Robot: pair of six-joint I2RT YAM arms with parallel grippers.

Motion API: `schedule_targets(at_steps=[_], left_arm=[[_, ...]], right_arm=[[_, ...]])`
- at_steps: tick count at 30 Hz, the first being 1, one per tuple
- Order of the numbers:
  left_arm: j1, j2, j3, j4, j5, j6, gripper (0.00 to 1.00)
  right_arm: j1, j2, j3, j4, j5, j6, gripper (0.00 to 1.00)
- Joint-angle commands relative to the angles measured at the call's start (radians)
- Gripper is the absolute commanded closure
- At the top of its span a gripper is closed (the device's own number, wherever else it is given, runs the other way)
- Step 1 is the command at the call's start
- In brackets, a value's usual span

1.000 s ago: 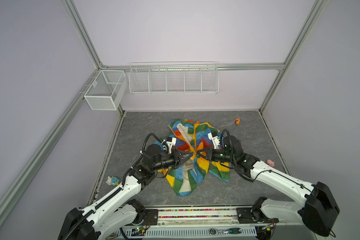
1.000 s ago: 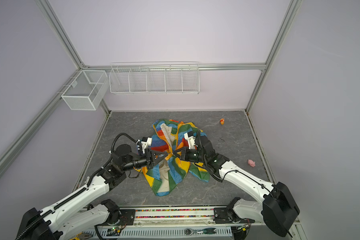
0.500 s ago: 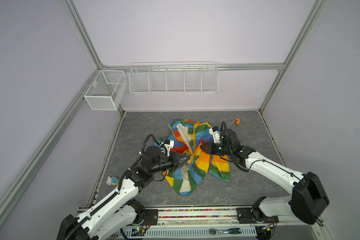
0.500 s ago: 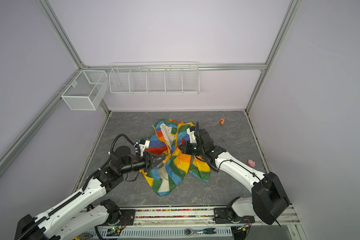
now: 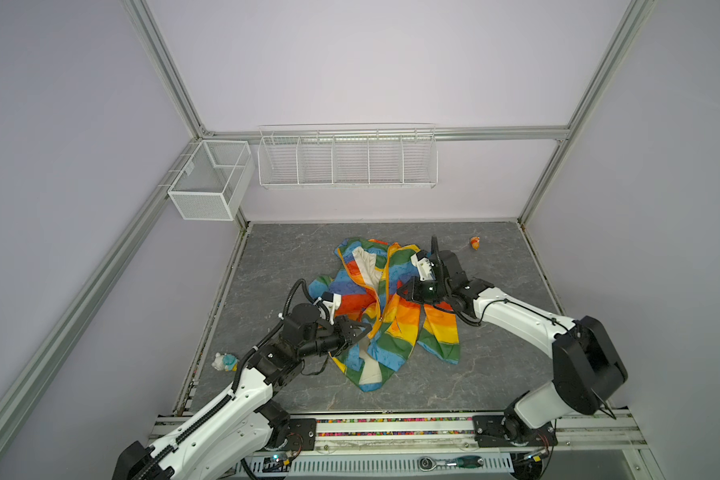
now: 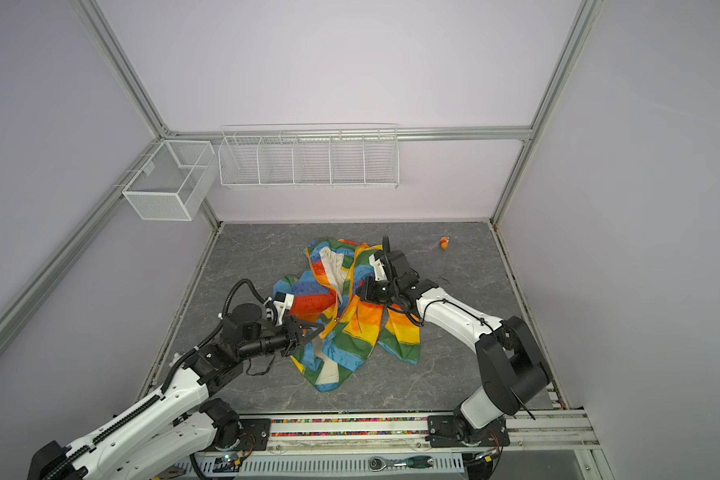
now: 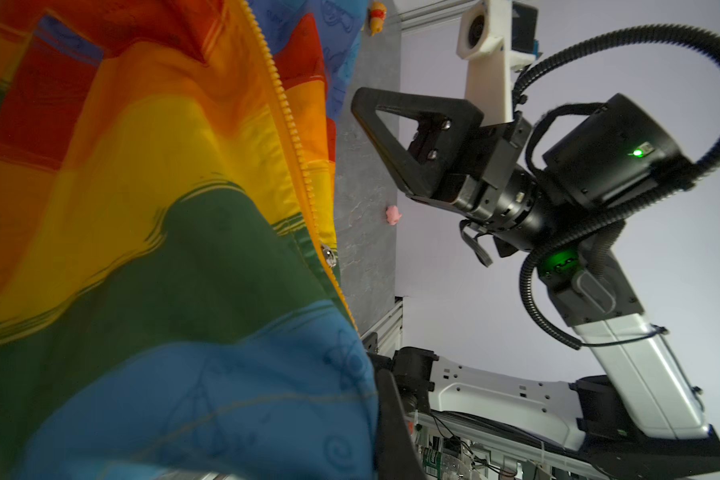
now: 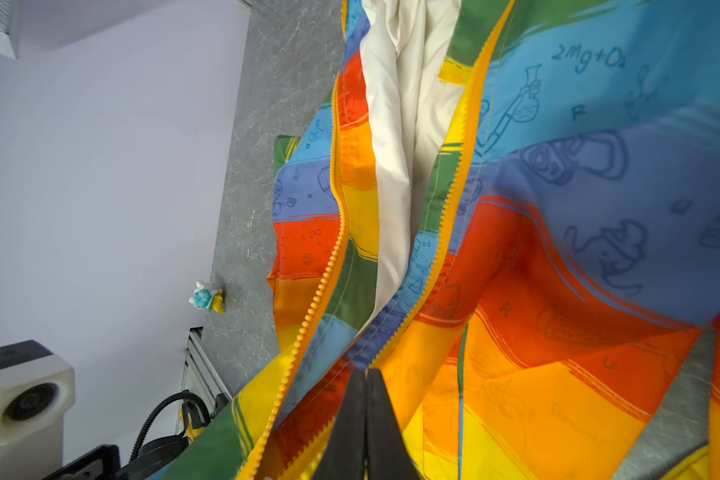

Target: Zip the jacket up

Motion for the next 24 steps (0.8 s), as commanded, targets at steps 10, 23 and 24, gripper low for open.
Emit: schedule_targets(at_steps=[10,23,24], left_arm=[[-0.017,-0.139,-0.307,0.166,-0.149,-0.203,0.75],[-0.178,-0.009,-0.326,0.272,-0.274,-0.148,0.34],[-0.187,0.012,-0.329,0.291,-0.276,-0.15,0.34]], right_arm=[[-0.004,0.053,-0.01,-0.034,-0.004,-0.014,0.94],[-0.004,0.067,-0.002,-0.02,-0.044,0.0,0.94],[-0.004,0.067,-0.003,-0.019,-0.046,0.002,0.94]])
